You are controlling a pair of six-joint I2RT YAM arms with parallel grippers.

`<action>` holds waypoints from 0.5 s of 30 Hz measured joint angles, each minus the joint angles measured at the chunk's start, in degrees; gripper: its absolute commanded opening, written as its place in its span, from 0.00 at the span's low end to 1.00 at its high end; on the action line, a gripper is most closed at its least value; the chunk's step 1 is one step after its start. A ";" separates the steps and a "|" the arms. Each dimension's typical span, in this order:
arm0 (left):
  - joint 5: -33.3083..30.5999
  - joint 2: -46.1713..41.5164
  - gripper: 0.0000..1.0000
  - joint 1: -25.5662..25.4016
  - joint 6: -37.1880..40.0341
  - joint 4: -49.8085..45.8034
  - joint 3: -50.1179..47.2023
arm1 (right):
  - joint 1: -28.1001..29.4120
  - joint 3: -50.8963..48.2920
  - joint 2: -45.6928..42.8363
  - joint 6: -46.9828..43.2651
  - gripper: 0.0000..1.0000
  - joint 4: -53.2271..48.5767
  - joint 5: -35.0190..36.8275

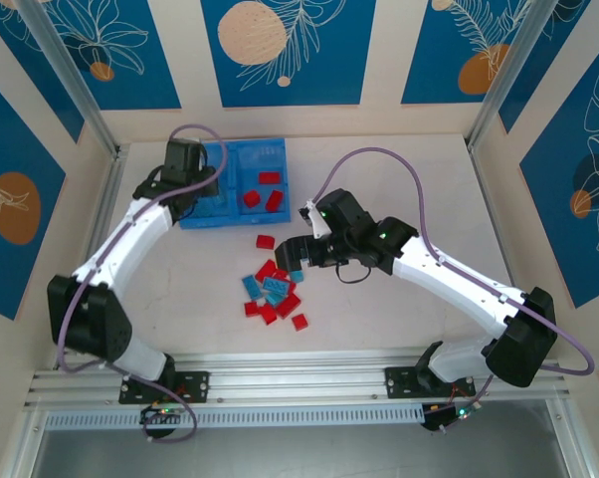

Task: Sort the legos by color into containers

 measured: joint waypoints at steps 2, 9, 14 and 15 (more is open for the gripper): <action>0.04 5.29 0.35 1.66 0.04 0.44 3.67 | 0.24 0.00 0.00 0.09 0.98 -0.07 0.22; 2.56 26.27 0.42 5.60 -0.52 -0.39 18.64 | 1.27 0.02 -0.17 0.70 0.98 -0.87 1.16; 3.74 31.15 0.55 7.08 -1.66 -2.45 20.15 | 1.73 0.04 -1.11 1.05 0.98 -1.79 2.01; 3.93 31.15 0.60 7.17 -1.92 -2.91 20.15 | 1.73 0.11 -1.27 1.09 0.98 -1.90 2.12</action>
